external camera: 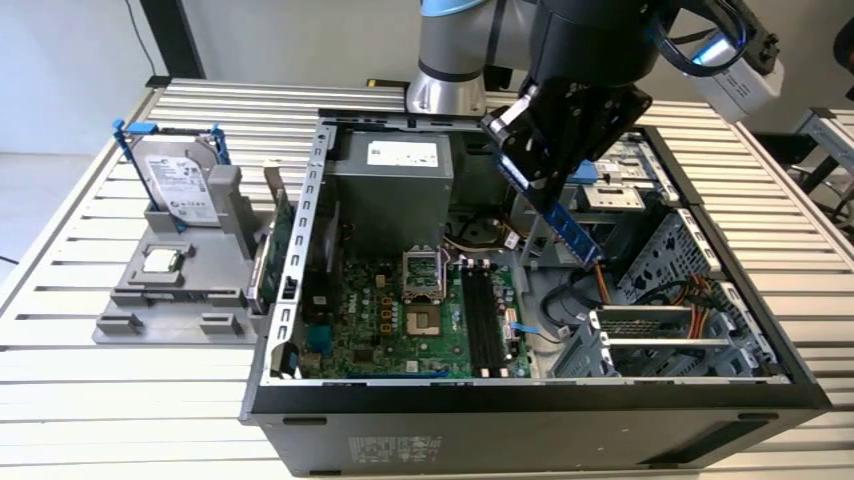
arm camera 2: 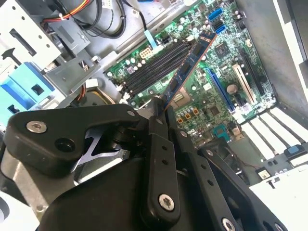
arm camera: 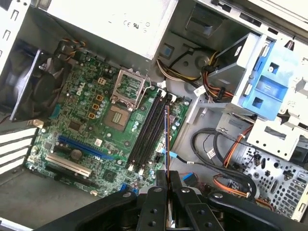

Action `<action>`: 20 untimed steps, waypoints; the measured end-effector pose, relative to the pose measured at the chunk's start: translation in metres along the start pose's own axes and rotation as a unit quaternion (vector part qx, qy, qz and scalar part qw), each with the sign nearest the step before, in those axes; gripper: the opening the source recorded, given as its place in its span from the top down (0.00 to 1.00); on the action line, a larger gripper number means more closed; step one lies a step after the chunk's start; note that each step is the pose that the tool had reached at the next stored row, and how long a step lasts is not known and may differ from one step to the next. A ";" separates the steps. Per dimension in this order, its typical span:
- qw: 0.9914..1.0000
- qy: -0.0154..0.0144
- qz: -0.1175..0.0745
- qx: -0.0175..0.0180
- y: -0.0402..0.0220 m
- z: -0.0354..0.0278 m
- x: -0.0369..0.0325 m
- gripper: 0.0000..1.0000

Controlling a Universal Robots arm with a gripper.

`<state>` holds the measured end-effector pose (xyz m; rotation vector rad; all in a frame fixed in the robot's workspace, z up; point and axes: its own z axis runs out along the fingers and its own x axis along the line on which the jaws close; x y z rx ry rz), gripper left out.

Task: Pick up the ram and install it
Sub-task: 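Insert the ram into the slot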

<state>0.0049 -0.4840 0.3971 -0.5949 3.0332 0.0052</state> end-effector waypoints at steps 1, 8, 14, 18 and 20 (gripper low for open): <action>1.000 0.000 0.003 0.000 0.0000 0.0000 0.0000 1.00; 1.000 0.000 0.024 0.001 0.0000 0.0002 0.0000 1.00; 0.999 0.000 0.045 0.002 0.0000 0.0004 0.0000 1.00; 0.997 0.000 0.075 0.004 0.0000 0.0007 0.0000 1.00; 0.996 0.001 0.093 0.005 0.0000 0.0009 0.0001 1.00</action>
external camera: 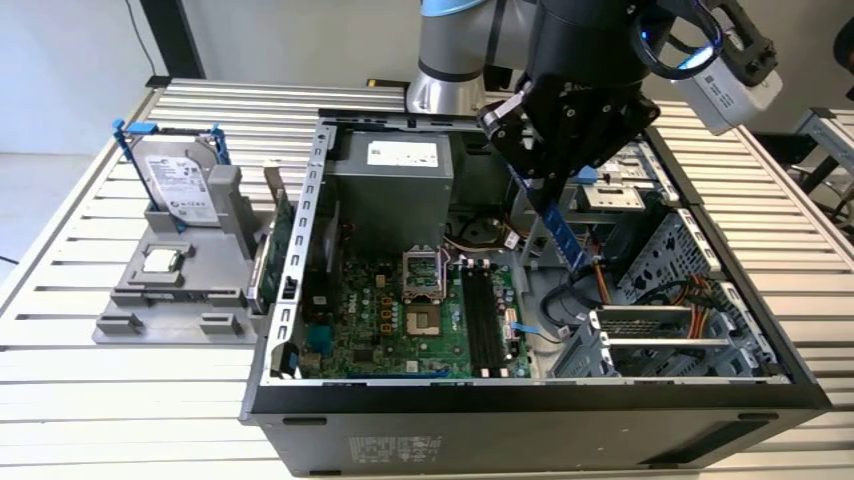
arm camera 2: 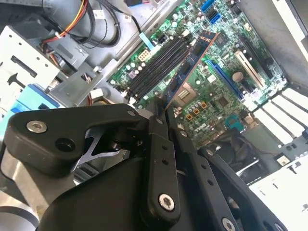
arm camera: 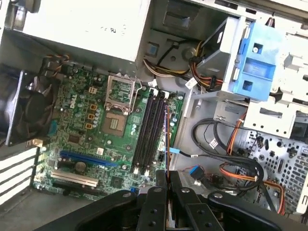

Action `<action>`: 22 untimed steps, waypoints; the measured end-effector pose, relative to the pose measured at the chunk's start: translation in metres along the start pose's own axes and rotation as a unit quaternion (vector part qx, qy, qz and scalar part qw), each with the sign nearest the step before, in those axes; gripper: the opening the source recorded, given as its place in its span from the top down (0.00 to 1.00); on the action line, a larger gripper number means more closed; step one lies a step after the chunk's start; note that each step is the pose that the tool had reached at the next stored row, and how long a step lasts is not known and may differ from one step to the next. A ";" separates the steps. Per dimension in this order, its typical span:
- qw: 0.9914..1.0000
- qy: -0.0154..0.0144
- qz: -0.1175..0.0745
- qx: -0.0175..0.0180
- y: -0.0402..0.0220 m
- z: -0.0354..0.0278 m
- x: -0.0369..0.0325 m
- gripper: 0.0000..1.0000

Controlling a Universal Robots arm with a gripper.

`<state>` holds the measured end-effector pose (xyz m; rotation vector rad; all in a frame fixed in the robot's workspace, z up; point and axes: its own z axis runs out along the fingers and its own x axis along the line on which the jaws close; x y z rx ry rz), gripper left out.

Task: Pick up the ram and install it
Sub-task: 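Insert the ram into the slot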

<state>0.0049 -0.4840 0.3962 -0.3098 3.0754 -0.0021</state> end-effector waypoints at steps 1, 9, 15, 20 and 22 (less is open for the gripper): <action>1.000 0.000 0.007 0.000 0.0000 0.0001 0.0000 1.00; 0.999 0.000 0.045 0.002 0.0000 0.0005 0.0000 1.00; 0.999 0.000 0.046 0.002 0.0001 0.0012 0.0000 1.00; 0.999 0.000 0.046 0.002 0.0001 0.0028 0.0001 1.00; 0.999 0.000 0.046 0.002 0.0000 0.0030 0.0001 1.00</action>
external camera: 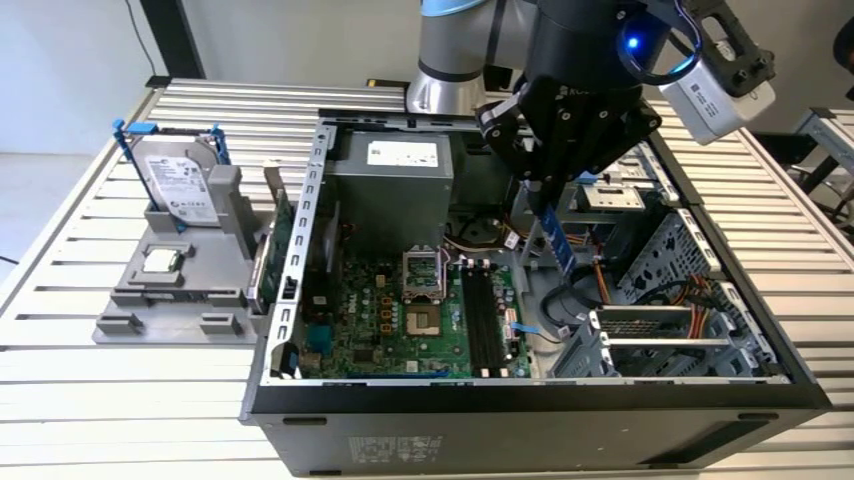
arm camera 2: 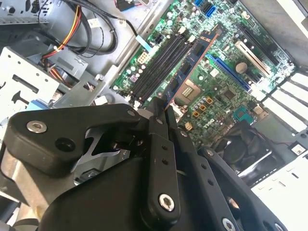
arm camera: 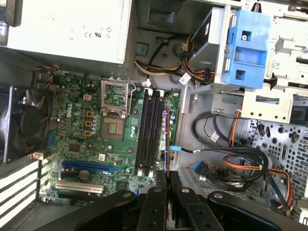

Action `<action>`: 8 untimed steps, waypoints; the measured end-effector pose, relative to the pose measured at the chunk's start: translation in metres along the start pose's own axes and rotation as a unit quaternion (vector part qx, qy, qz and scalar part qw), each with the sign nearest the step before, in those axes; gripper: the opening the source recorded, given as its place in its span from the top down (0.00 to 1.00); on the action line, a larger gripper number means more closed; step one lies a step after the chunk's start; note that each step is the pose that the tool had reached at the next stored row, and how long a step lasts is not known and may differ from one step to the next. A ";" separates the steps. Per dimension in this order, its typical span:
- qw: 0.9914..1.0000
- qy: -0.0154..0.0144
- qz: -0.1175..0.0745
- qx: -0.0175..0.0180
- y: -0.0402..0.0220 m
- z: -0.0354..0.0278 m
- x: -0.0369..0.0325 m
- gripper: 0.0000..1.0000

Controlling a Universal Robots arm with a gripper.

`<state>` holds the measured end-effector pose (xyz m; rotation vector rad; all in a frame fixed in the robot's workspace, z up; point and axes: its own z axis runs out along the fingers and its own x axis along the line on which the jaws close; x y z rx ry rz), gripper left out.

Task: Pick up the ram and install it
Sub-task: 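Insert the ram into the slot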

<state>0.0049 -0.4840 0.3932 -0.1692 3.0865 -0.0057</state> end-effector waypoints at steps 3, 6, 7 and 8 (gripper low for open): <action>1.000 0.000 0.000 0.000 0.0000 0.0001 0.0000 1.00; 1.000 0.000 0.000 0.000 0.0000 0.0002 0.0000 1.00; 1.000 0.000 0.000 0.000 0.0000 0.0002 0.0000 1.00; 1.000 0.000 0.000 0.000 0.0000 0.0003 0.0000 1.00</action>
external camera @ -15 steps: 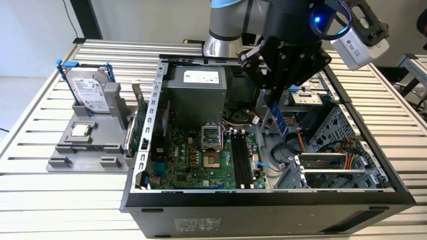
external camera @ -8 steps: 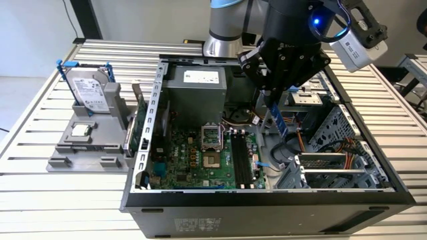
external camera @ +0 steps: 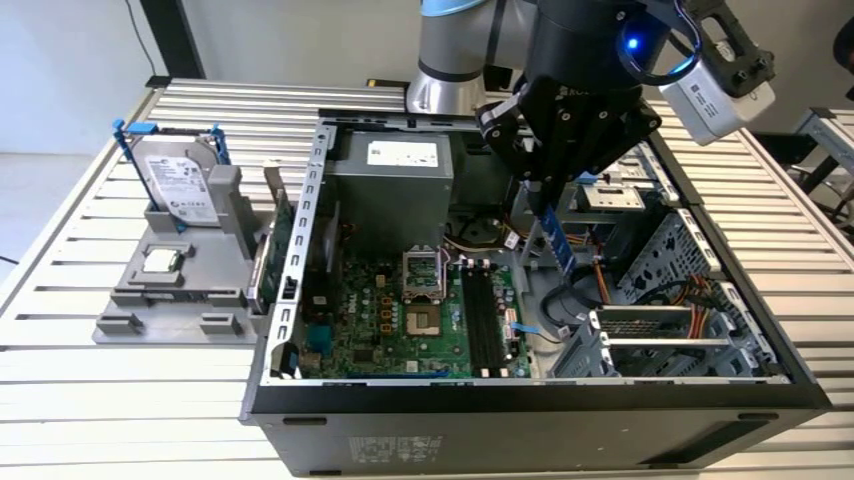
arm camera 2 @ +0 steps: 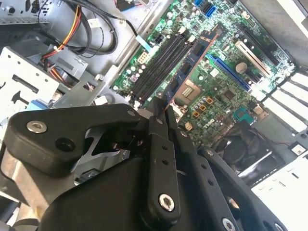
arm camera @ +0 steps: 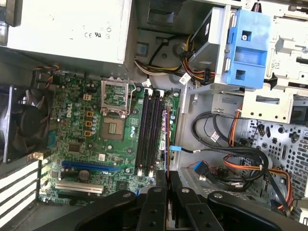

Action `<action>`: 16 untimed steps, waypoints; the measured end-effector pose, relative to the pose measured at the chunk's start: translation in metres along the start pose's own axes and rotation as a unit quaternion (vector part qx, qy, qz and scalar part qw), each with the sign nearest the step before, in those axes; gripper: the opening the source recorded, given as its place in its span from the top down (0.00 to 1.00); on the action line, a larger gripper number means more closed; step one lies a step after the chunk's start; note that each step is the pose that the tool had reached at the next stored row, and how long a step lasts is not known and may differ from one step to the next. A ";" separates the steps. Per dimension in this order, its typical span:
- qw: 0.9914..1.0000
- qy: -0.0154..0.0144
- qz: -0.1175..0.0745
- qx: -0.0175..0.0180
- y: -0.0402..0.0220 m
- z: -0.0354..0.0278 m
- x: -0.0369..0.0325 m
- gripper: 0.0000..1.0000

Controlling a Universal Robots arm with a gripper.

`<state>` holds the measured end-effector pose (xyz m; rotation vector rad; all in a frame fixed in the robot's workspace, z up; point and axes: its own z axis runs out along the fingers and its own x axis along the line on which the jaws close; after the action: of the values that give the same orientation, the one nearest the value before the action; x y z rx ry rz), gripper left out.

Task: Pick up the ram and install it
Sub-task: 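Insert the ram into the slot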

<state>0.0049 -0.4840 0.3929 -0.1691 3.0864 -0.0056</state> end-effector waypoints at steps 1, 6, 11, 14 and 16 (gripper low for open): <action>1.000 0.000 0.000 0.000 0.0000 0.0000 0.0000 1.00; 1.000 0.011 0.000 -0.002 0.0000 0.0016 -0.0002 1.00; 1.000 0.013 0.000 -0.002 0.0001 0.0097 0.0002 1.00; 1.000 0.013 0.000 -0.002 0.0001 0.0152 0.0004 1.00; 1.000 0.013 0.000 -0.002 0.0001 0.0188 0.0006 1.00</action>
<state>0.0052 -0.4840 0.3741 -0.1706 3.1131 -0.0022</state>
